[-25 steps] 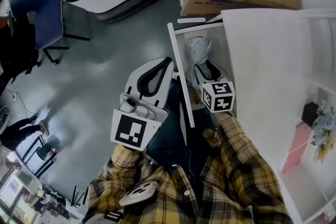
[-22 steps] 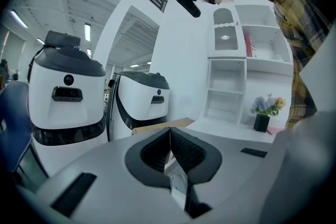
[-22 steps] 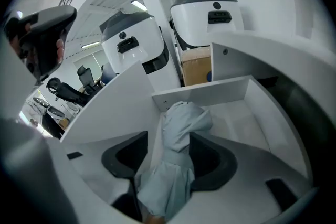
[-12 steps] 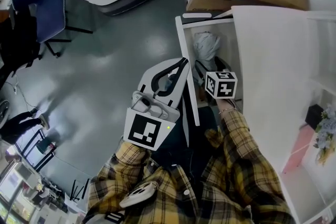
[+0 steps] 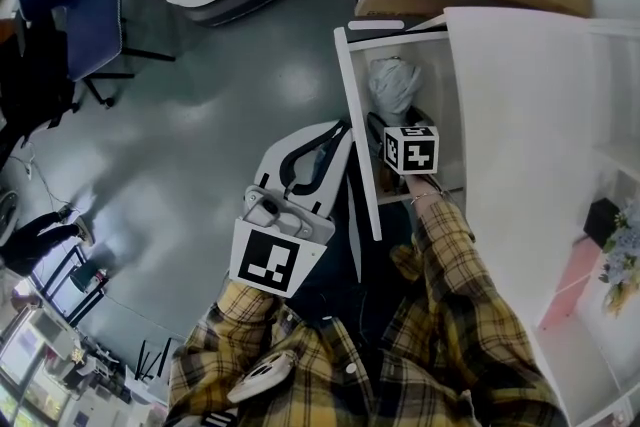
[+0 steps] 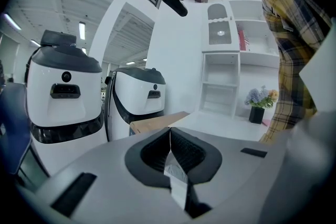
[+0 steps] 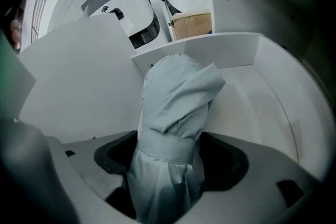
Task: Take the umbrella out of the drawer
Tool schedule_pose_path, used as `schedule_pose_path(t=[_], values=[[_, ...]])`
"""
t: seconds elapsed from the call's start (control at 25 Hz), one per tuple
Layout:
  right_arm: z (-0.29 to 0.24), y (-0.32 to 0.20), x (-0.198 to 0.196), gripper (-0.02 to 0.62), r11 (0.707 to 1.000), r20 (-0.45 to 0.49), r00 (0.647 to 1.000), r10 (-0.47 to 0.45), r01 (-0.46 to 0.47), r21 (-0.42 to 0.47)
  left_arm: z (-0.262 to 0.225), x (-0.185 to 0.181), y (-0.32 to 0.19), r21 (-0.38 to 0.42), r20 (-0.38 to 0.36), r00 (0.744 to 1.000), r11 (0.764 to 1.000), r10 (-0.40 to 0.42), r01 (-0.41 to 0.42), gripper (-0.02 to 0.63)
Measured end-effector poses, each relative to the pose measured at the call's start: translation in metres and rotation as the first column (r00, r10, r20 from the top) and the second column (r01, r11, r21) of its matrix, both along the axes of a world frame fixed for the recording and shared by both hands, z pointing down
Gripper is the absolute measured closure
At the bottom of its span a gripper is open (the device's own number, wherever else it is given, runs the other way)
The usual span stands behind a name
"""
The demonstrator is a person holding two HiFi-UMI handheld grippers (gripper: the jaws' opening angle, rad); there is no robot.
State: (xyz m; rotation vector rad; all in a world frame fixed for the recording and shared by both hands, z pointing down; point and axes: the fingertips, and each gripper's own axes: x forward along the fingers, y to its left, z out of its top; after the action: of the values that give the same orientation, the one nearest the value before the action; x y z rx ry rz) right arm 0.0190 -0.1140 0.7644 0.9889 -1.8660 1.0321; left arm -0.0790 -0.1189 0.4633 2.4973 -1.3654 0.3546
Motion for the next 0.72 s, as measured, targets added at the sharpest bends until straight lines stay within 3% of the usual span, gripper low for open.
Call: schedule_pose_path(t=[0.4, 0.72], values=[[0.007, -0.002, -0.002, 0.244, 1.0, -0.082, 0.997, -0.011, 0.011, 0.004, 0.003, -0.008, 0.013, -0.024, 0.007, 1.0, 1.0, 0.001, 0.0, 0.584], [0.01, -0.003, 0.0, 0.245, 1.0, -0.086, 0.996, -0.012, 0.011, -0.01, -0.002, -0.013, 0.014, -0.011, 0.009, 1.0, 1.0, -0.013, 0.013, 0.584]])
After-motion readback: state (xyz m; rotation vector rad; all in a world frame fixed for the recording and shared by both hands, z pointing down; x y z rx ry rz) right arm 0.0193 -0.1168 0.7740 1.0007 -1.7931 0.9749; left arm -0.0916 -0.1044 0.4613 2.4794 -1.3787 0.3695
